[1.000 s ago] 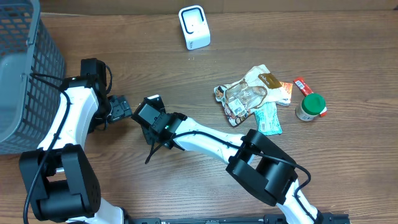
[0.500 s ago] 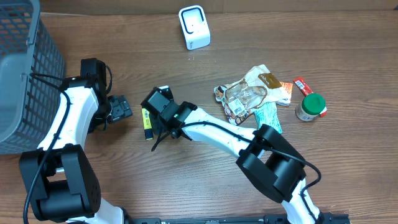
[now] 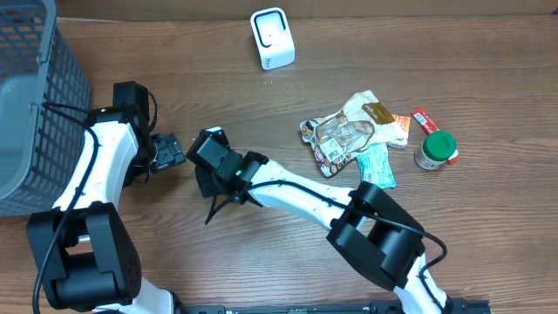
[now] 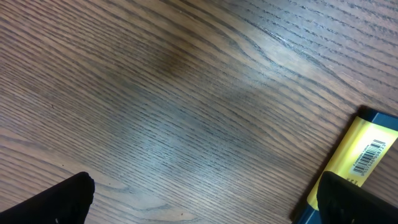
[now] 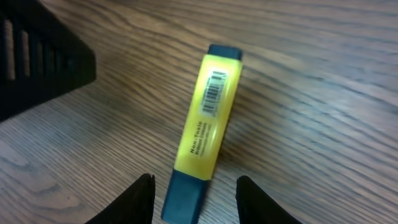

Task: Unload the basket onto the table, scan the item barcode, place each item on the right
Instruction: 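Lower the right gripper and grasp the yellow highlighter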

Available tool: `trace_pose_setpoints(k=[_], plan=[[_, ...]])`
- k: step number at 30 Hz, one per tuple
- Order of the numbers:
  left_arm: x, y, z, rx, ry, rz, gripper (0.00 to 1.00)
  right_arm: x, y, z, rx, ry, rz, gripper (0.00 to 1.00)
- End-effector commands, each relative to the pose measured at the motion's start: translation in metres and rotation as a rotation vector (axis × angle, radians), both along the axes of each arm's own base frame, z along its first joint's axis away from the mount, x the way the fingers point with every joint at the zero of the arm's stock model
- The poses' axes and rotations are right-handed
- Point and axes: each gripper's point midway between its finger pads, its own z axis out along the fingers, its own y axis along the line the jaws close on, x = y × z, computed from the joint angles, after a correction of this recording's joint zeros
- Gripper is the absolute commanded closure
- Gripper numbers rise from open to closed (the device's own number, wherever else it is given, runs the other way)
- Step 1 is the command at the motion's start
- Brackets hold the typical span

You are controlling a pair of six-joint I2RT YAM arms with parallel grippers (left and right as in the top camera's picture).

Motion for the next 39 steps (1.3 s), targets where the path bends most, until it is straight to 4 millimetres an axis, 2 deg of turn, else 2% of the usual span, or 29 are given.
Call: trace_pose_setpoints(k=[1,5,12,18,27,30,39], plan=[[-0.002,0.001,-0.002,0.009,0.011,-0.013,0.0,-0.006,0.001,-0.028,-0.038,0.027,0.01,0.57],[-0.002,0.001,-0.002,0.009,0.011,-0.013,0.0,-0.01,-0.003,-0.042,-0.064,0.049,0.012,0.61],[-0.002,0.001,-0.002,0.009,0.011,-0.013,0.0,-0.015,-0.005,-0.045,-0.075,0.073,0.018,0.62],[-0.002,0.001,-0.002,0.009,0.011,-0.013,0.0,-0.008,-0.013,-0.046,-0.086,0.077,0.001,0.65],[-0.002,0.001,-0.002,0.009,0.011,-0.013,0.0,-0.017,-0.019,-0.05,-0.122,0.102,0.013,0.66],[-0.002,0.001,-0.002,0.009,0.011,-0.013,0.0,-0.02,-0.023,-0.052,-0.156,0.097,0.061,0.66],[-0.002,0.001,-0.002,0.009,0.011,-0.013,0.0,-0.031,-0.018,-0.053,-0.215,0.028,0.232,0.66]])
